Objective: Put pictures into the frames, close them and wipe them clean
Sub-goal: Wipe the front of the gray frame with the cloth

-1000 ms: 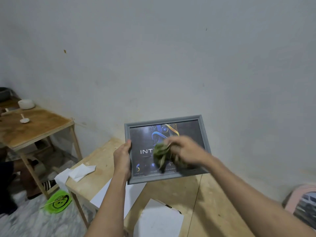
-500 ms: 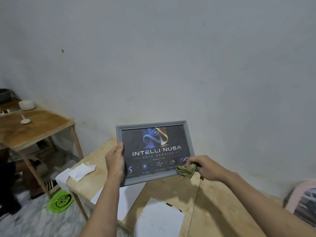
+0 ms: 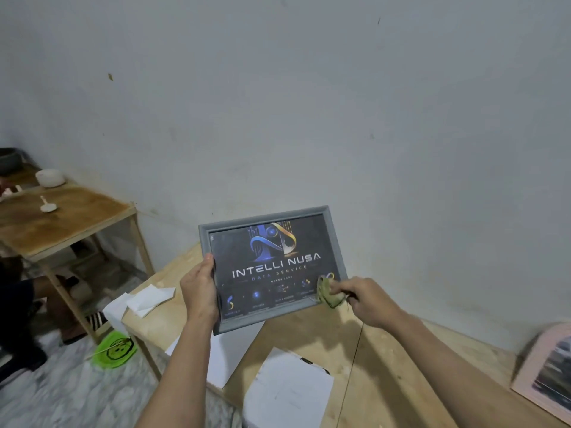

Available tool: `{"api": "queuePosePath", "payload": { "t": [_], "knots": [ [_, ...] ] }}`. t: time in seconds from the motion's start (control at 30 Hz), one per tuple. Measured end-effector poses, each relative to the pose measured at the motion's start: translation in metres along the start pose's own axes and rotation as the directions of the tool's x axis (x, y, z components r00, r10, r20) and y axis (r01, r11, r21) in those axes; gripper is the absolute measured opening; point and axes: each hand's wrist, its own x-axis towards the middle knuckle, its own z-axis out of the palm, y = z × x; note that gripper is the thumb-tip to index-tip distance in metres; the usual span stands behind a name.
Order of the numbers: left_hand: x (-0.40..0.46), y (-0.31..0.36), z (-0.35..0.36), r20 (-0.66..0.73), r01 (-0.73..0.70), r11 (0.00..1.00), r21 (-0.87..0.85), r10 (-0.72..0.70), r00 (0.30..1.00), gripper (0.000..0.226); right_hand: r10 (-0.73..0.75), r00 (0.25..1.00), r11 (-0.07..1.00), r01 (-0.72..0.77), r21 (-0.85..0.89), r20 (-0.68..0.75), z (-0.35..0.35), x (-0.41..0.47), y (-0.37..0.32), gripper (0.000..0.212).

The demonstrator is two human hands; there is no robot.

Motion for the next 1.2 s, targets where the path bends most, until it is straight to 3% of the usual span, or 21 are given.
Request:
{"api": "queuePosePath", "payload": {
  "t": [0.1,0.13,0.2,0.27,0.3,0.4,0.47,0.57,0.63,0.67,0.73,0.8,0.83,0.93,1.0,1.07,1.2],
  "knots": [
    [-0.003,-0.008,-0.005,0.033,-0.009,0.994,0.108,0.005,0.999,0.022,0.167,0.976,0.945,-0.199,0.261,0.139,0.006,0.001,-0.004,0.043],
    [-0.002,-0.011,-0.005,0.049,0.0,0.993,0.12,-0.006,0.999,0.024,0.195,0.978,0.905,-0.21,0.369,0.079,0.0,0.007,-0.009,0.046],
    [-0.001,-0.014,-0.002,0.077,0.013,0.993,0.121,-0.023,0.997,0.027,0.22,0.953,0.896,-0.112,0.43,-0.209,-0.014,0.029,-0.007,0.049],
    [-0.001,-0.014,0.004,0.13,0.01,0.988,0.155,-0.03,0.991,0.027,0.161,0.897,0.942,-0.016,0.334,-0.411,-0.028,0.056,-0.006,0.051],
    [-0.002,-0.016,0.009,0.157,-0.002,0.985,0.175,-0.026,0.987,0.027,0.098,0.896,0.967,0.016,0.253,-0.433,-0.032,0.067,-0.009,0.053],
    [-0.004,-0.019,0.018,0.168,-0.011,0.986,0.168,-0.017,0.986,0.028,-0.121,0.931,0.976,0.175,0.129,-0.345,-0.025,0.072,-0.024,0.056],
    [0.0,-0.02,0.017,0.122,0.004,0.991,0.131,-0.02,0.992,0.028,-0.221,0.953,0.96,0.249,0.124,-0.206,0.003,0.054,-0.028,0.052],
    [0.01,-0.025,0.005,0.06,0.042,0.994,0.102,-0.048,0.997,0.03,-0.124,0.978,0.979,0.093,0.18,0.169,0.023,0.023,-0.021,0.042],
    [0.016,-0.028,-0.001,0.044,0.06,0.991,0.116,-0.066,0.997,0.031,-0.032,0.957,0.954,-0.056,0.294,0.287,0.017,0.02,-0.013,0.039],
    [0.019,-0.029,-0.001,0.046,0.056,0.99,0.129,-0.062,0.997,0.031,0.001,0.976,0.919,-0.086,0.384,0.218,0.008,0.024,-0.013,0.042],
    [0.016,-0.026,0.005,0.077,0.041,0.987,0.153,-0.053,0.996,0.03,0.087,0.995,0.885,-0.052,0.462,-0.055,-0.014,0.05,-0.014,0.048],
    [0.008,-0.023,0.018,0.133,0.037,0.987,0.154,-0.058,0.989,0.029,0.104,0.946,0.914,0.03,0.405,-0.306,-0.029,0.081,-0.023,0.049],
    [0.003,-0.022,0.026,0.161,0.042,0.988,0.148,-0.066,0.985,0.029,0.041,0.929,0.937,0.092,0.338,-0.369,-0.032,0.094,-0.033,0.05],
    [-0.003,-0.023,0.045,0.217,0.064,0.992,0.113,-0.088,0.972,0.026,-0.246,0.909,0.941,0.308,0.143,-0.336,-0.003,0.106,-0.061,0.056],
    [0.0,-0.024,0.049,0.185,0.115,0.993,0.027,-0.118,0.976,0.026,-0.341,0.899,0.911,0.388,0.139,-0.273,0.035,0.092,-0.075,0.056],
    [0.009,-0.029,0.047,0.139,0.157,0.987,-0.027,-0.152,0.979,0.044,-0.352,0.913,0.896,0.392,0.208,-0.205,0.065,0.071,-0.083,0.056],
    [0.02,-0.046,0.039,0.042,0.212,0.977,0.012,-0.213,0.976,0.03,-0.34,0.941,0.877,0.317,0.361,-0.002,0.101,0.038,-0.077,0.052]
  ]
}}
